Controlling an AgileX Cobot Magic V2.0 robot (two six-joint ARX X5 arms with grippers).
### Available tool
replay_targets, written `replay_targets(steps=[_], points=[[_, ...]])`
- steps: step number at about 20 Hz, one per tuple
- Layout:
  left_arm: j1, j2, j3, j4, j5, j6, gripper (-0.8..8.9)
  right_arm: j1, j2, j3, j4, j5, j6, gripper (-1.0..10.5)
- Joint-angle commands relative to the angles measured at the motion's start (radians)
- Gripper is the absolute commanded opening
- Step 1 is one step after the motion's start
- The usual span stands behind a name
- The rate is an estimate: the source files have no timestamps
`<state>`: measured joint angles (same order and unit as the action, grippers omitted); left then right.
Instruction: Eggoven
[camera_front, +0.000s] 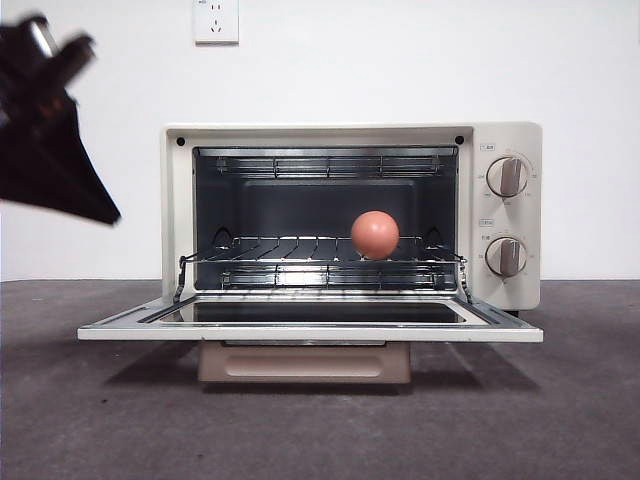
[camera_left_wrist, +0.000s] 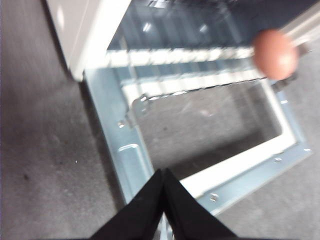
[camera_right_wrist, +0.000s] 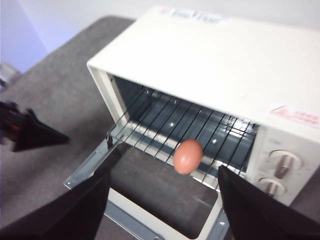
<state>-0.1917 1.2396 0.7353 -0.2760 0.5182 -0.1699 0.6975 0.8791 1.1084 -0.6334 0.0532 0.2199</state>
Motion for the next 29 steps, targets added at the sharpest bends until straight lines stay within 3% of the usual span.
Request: replay_targets(steps=[1,13,24,29], points=[[0.003,0.091,0.001,0.058,-0.003,-0.008,0.05,0.007,-0.034,0.012,-0.021,0.002,-0.013,3.5],[0.026,0.394,0.001,0.208,0.037,-0.041,0.05,0.007,-0.118,0.012,-0.081,0.026,-0.011,3.5],[0.041,0.414,0.001,0.297,0.345,-0.064,0.05,0.007,-0.116,0.012,-0.078,0.053,-0.011,3.5],[0.080,0.414,0.002,0.466,0.425,-0.187,0.05,0.007,-0.116,0.012,-0.078,0.053,-0.006,3.5]])
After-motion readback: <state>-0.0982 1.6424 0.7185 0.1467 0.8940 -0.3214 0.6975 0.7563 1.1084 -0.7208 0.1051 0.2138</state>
